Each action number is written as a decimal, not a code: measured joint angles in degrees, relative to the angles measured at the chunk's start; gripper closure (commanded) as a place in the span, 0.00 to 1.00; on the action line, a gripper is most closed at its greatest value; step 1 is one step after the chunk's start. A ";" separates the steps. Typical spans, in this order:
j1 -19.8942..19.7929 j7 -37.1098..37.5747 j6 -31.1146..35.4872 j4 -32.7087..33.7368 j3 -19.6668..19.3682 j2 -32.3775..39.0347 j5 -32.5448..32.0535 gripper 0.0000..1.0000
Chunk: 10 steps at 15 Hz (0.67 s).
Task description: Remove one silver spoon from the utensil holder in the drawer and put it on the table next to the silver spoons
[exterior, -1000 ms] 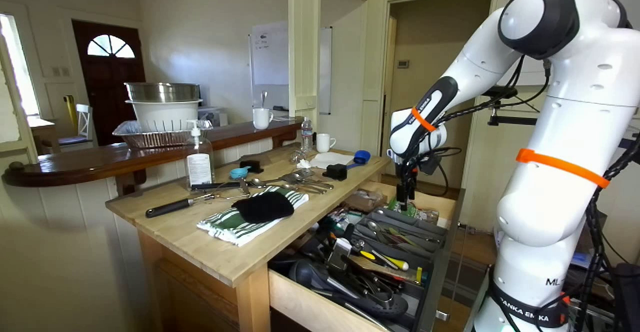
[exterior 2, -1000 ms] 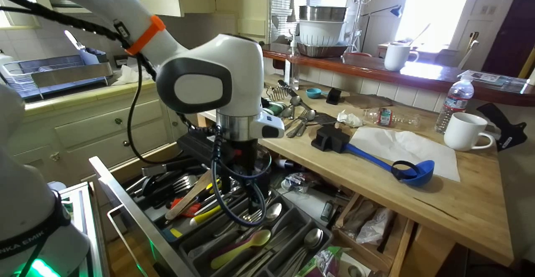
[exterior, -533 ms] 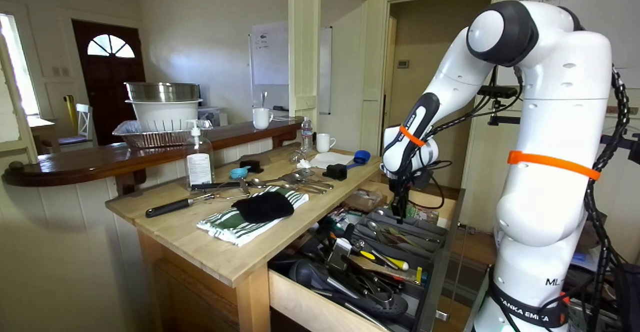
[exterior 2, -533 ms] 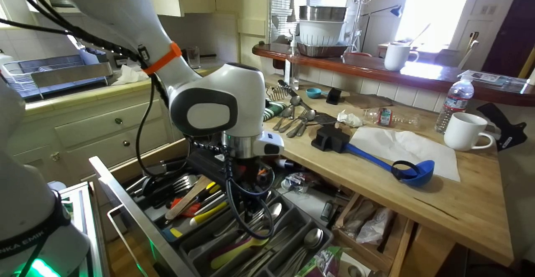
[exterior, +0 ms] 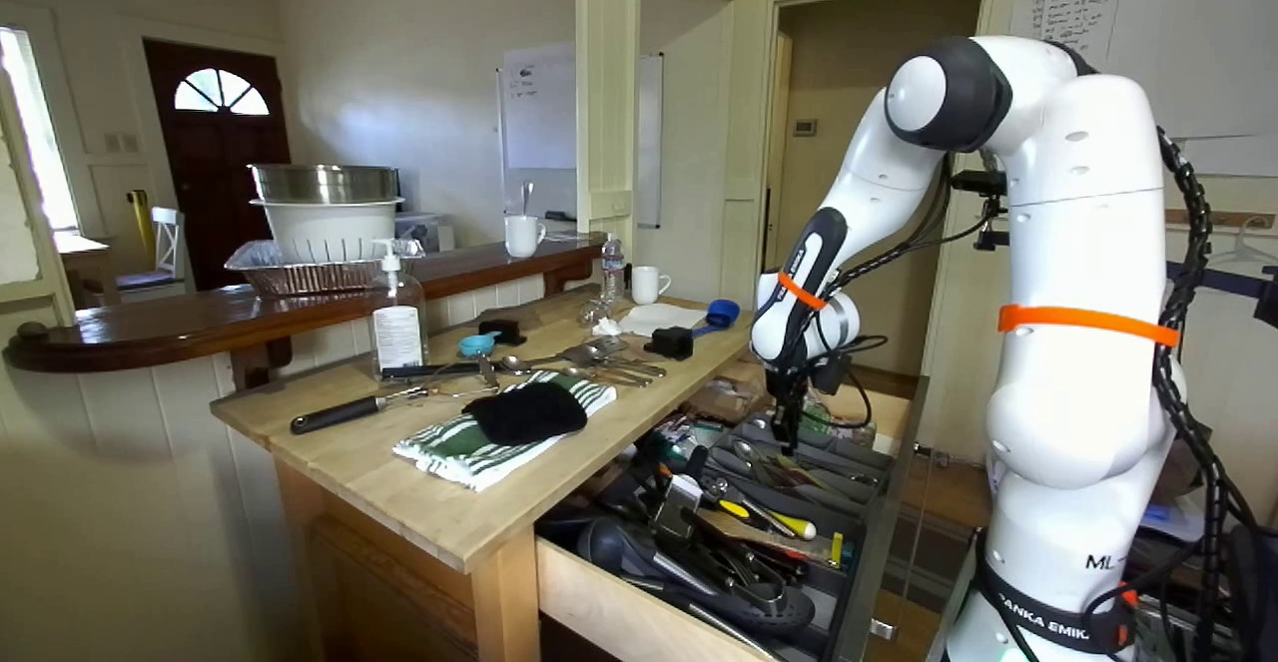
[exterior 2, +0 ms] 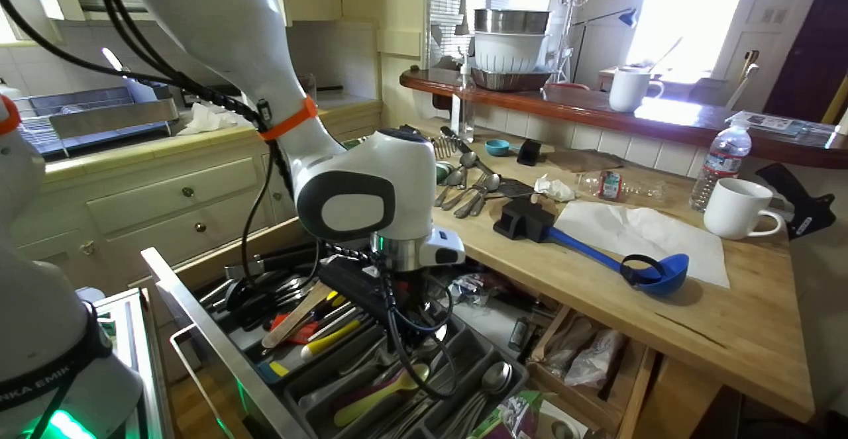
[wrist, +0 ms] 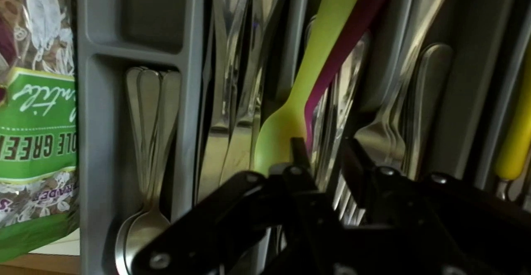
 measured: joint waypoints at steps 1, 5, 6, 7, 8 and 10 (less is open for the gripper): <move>-0.48 -0.39 0.13 0.65 0.52 0.77 0.11 0.64; -2.01 -1.40 0.17 2.59 2.87 3.27 0.88 0.68; -2.27 -1.57 0.18 2.96 3.43 3.84 1.15 0.74; -2.55 -1.63 0.17 3.27 4.00 4.42 1.58 0.80; -2.80 -1.65 0.17 3.61 4.50 5.01 1.94 0.79; -3.10 -1.64 0.19 4.11 5.10 5.86 2.24 0.75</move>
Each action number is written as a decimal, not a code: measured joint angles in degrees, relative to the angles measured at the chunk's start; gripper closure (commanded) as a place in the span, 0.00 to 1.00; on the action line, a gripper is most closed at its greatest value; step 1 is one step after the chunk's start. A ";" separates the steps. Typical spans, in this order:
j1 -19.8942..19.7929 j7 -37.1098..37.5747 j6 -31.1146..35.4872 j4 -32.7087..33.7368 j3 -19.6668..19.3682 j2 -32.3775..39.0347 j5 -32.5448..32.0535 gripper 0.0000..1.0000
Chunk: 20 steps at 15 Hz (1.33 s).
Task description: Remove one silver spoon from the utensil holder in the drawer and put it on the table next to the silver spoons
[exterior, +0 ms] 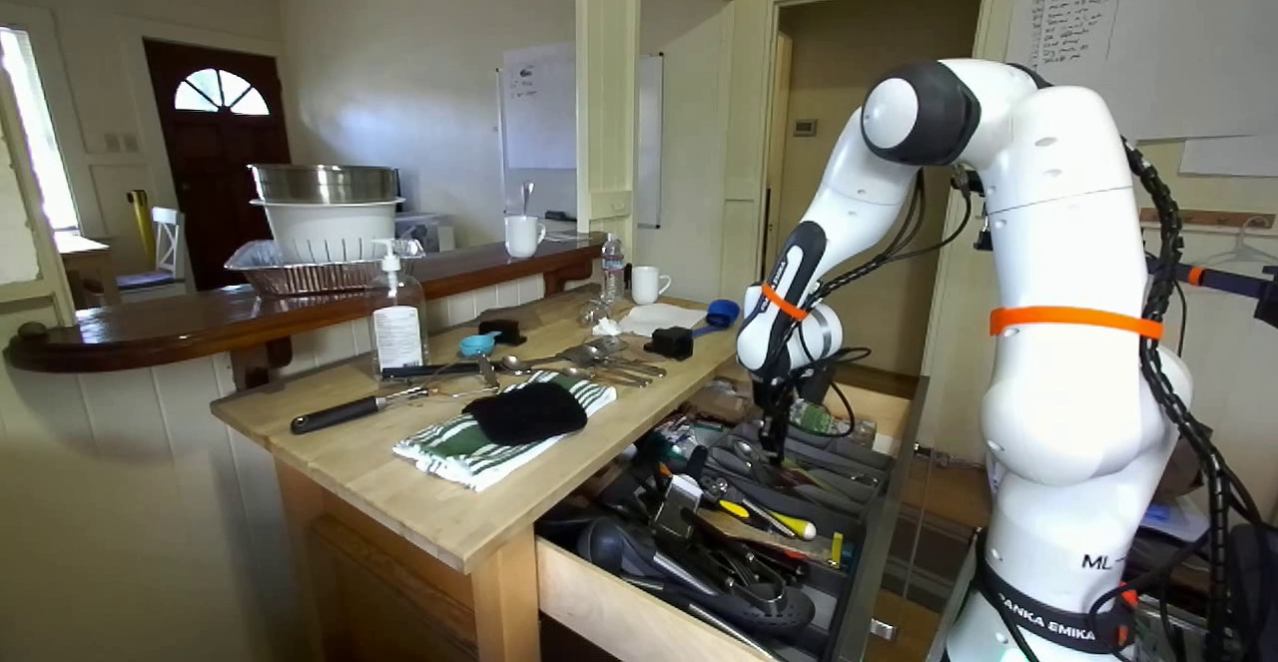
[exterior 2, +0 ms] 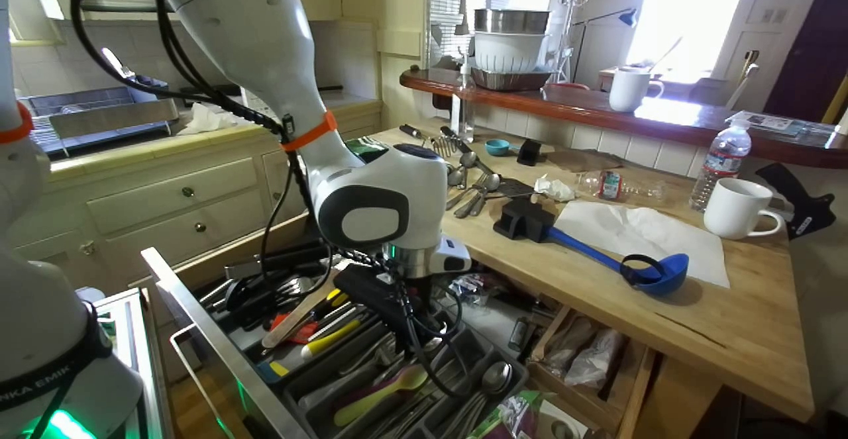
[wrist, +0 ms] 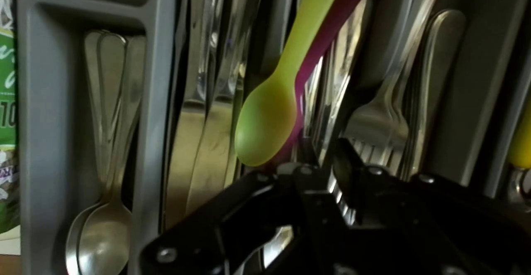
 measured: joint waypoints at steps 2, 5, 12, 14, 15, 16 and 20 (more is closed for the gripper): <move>-0.45 -0.03 0.00 0.36 0.70 0.26 0.42 0.69; -1.22 -0.06 0.00 0.76 1.38 0.30 1.15 0.66; -2.19 -0.07 0.00 1.28 1.68 1.50 1.53 0.50; -2.37 -0.14 0.00 1.37 1.88 1.82 1.54 0.44; -2.37 -0.16 0.00 1.41 1.95 1.94 1.54 0.44; -2.37 -0.19 0.00 1.44 2.03 2.03 1.54 0.46; -2.37 -0.21 0.00 1.79 2.20 2.36 1.54 0.38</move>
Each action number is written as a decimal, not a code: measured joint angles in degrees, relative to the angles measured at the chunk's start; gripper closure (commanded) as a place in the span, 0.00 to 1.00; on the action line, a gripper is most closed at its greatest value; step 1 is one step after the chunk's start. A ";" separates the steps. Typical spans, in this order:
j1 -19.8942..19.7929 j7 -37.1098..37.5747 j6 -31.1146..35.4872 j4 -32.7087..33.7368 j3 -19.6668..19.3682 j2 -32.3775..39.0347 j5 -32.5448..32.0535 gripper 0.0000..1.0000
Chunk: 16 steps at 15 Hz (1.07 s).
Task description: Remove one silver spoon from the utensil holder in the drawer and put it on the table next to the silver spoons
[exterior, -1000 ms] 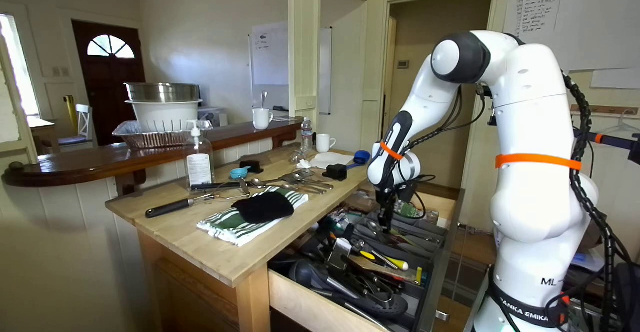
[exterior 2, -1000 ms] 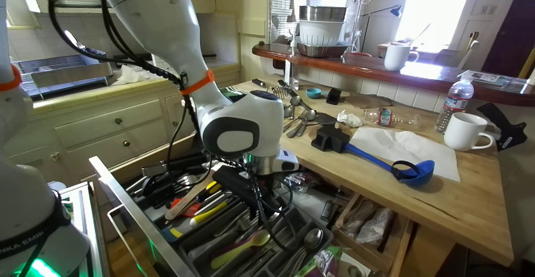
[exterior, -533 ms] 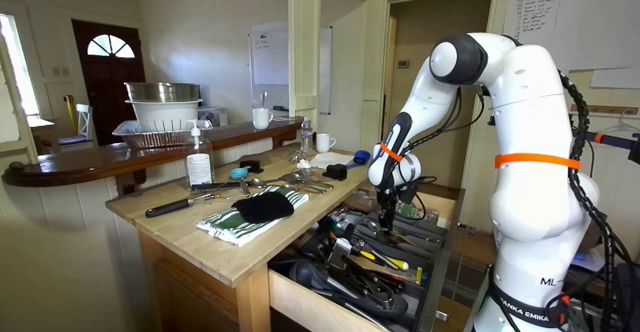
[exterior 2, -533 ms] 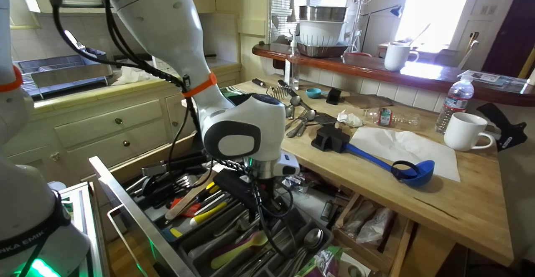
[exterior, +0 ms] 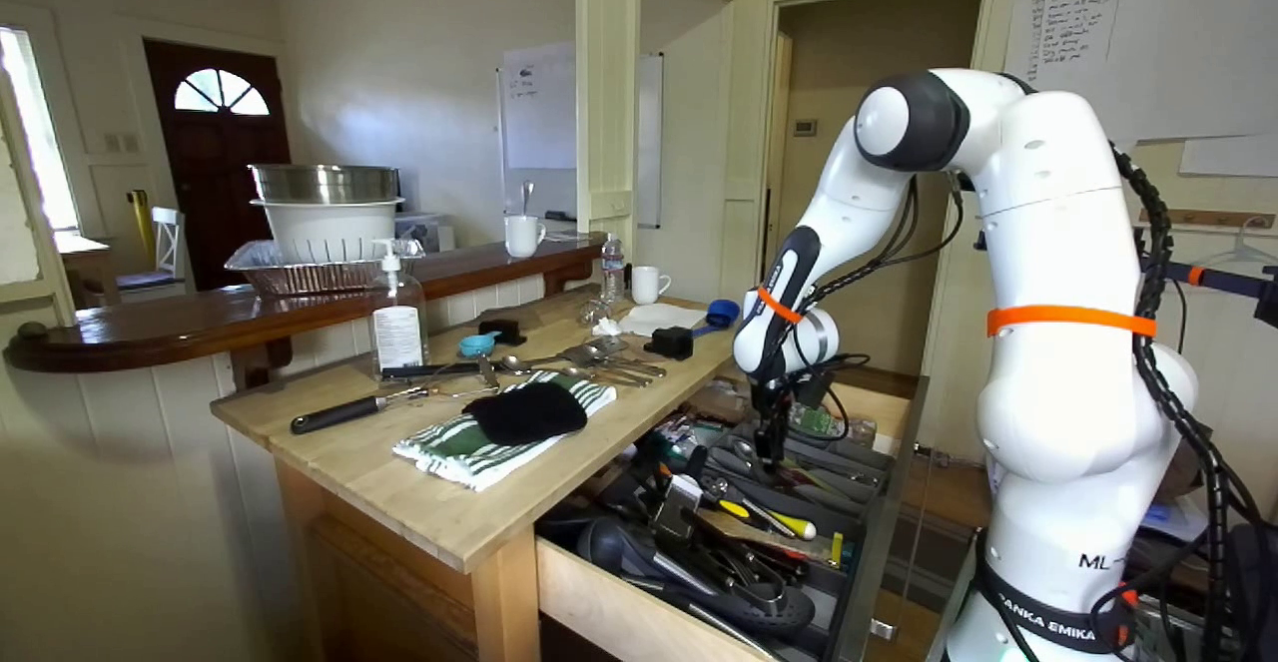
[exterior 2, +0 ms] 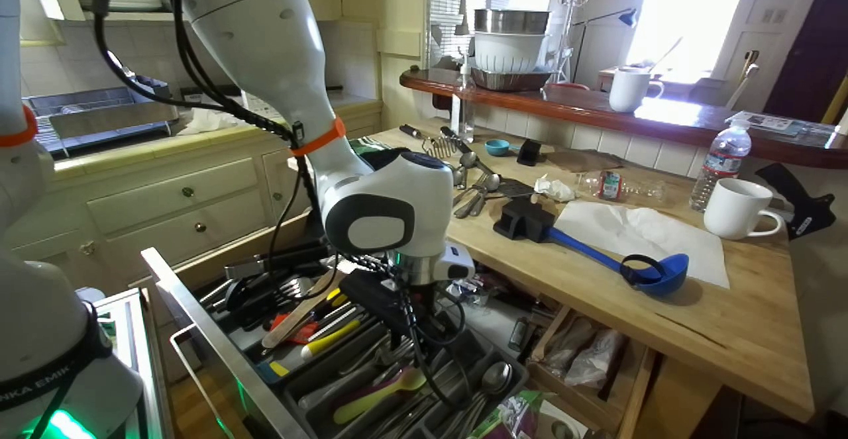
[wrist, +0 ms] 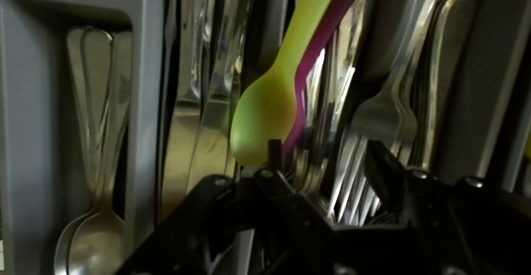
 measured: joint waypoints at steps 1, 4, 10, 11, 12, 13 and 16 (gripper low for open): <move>0.00 0.00 0.00 0.04 0.01 0.03 0.00 0.33; 0.00 0.00 0.00 0.07 0.04 0.05 0.00 0.15; 0.01 0.00 0.00 0.12 0.05 0.15 0.00 0.07; 0.01 0.00 0.00 0.12 0.05 0.16 0.00 0.08; 0.01 0.00 0.00 0.12 0.05 0.16 0.00 0.07; 0.01 0.00 0.00 0.13 0.05 0.17 0.00 0.07; 0.01 0.00 0.00 0.15 0.05 0.19 0.00 0.00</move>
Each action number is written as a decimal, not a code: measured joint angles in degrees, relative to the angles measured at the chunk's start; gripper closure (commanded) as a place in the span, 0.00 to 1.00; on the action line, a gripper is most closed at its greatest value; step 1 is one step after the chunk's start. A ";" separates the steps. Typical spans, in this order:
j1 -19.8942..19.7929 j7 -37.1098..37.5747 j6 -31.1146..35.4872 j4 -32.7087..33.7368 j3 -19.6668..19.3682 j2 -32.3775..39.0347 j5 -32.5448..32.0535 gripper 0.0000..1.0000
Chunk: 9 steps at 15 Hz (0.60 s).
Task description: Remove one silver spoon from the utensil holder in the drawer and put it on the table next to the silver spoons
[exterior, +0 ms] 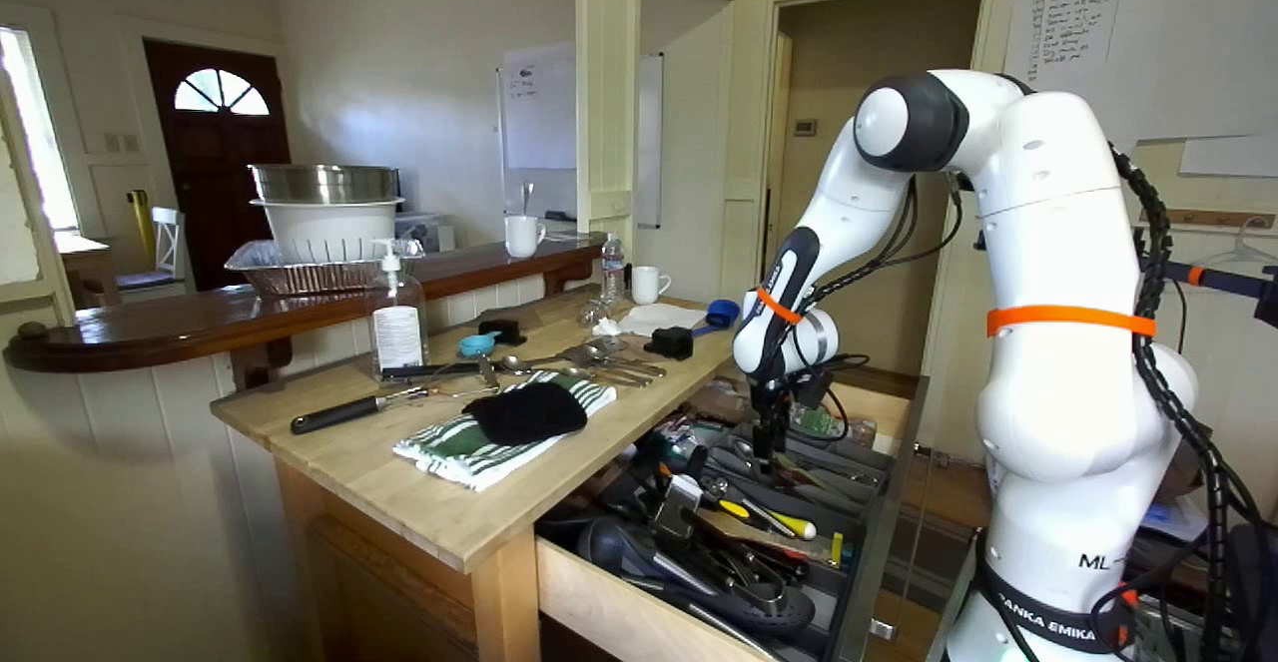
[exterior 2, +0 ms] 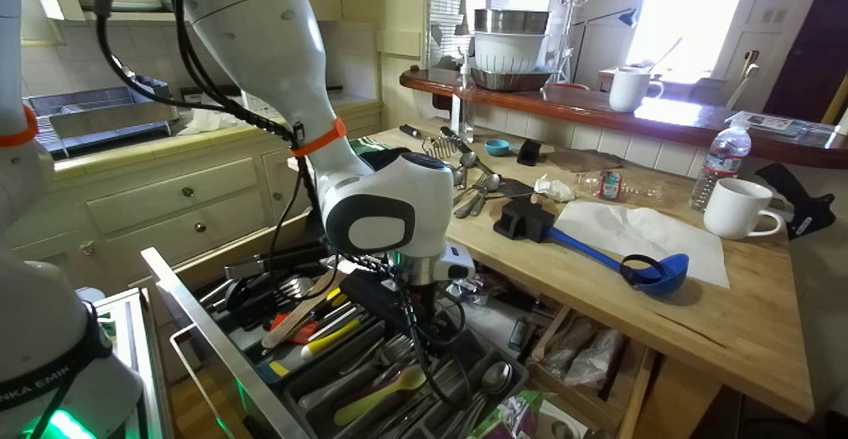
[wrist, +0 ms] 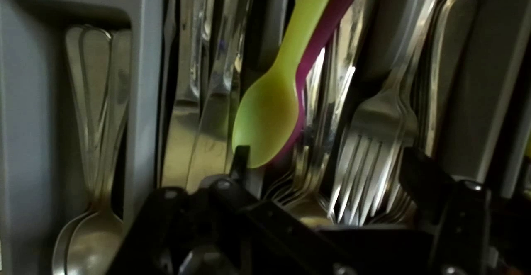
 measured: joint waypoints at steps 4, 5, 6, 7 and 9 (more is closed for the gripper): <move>0.11 0.03 0.00 0.21 0.02 -0.02 -0.02 0.00; 0.11 0.03 0.00 0.29 0.09 -0.02 -0.02 0.09; 0.14 0.03 0.00 0.38 0.15 -0.02 -0.02 0.28; 0.21 0.06 0.00 0.46 0.17 -0.02 -0.02 0.35; 0.34 0.16 0.00 0.58 0.17 -0.02 -0.02 0.44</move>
